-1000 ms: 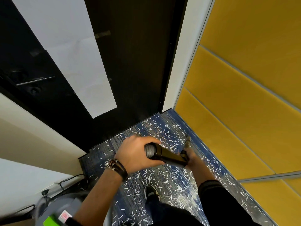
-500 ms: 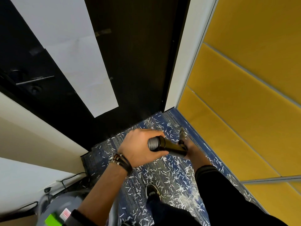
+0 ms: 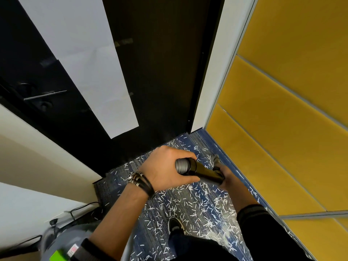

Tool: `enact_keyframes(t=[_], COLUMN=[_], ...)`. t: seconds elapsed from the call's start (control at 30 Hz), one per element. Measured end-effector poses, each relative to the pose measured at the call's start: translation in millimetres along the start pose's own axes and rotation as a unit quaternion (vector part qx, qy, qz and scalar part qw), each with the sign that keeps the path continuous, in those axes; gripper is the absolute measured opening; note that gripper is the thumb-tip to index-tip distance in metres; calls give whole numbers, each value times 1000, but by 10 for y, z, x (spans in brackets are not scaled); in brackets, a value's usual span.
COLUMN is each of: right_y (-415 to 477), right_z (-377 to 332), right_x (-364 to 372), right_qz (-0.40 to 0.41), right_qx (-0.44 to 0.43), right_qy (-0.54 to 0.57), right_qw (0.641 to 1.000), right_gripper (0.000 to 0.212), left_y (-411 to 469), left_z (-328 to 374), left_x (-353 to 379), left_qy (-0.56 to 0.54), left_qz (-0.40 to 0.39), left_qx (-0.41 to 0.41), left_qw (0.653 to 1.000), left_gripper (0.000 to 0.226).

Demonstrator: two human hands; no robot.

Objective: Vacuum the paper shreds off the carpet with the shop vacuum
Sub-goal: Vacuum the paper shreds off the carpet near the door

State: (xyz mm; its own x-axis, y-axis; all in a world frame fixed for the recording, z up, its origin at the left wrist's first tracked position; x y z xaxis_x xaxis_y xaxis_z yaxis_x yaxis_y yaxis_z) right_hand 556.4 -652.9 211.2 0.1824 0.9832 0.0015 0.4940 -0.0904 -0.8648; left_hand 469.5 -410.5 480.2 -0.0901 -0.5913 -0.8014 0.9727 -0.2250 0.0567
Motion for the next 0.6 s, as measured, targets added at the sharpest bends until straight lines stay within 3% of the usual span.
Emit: enact_keyframes(t=[0.13, 0.33, 0.47, 0.6], right_y=[292, -10, 19, -15], right_z=[-45, -33, -185, -297], right_x=[77, 382, 374, 470], right_qz=[-7, -29, -33, -47], right_qx=[-4, 9, 12, 18], right_qy=[-22, -32, -70, -35], right_qw=[1000, 999, 997, 998], right_gripper=[51, 17, 24, 29], left_y=[50, 48, 56, 128], left_z=[11, -73, -16, -5], left_x=[85, -4, -66, -70], left_qy=[18, 30, 1, 18], left_qz=[-1, -15, 21, 14], left_qx=[-7, -3, -5, -9], left_qw=[1000, 999, 1000, 1000], left_gripper=[49, 44, 44, 40])
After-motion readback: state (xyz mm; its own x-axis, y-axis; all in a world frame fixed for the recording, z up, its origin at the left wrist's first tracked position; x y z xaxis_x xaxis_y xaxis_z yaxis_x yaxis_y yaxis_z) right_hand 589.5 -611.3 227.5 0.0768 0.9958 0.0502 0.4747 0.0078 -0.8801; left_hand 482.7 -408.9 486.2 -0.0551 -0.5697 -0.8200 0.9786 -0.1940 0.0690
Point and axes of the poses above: each hand's wrist, its own y-axis towards the middle knuckle, its own x-axis out of the palm, z = x × y, the point moved 7 cm from there along y, towards the middle knuckle, and after that the axes turned 4 degrees about y, right-handed, at the moved point
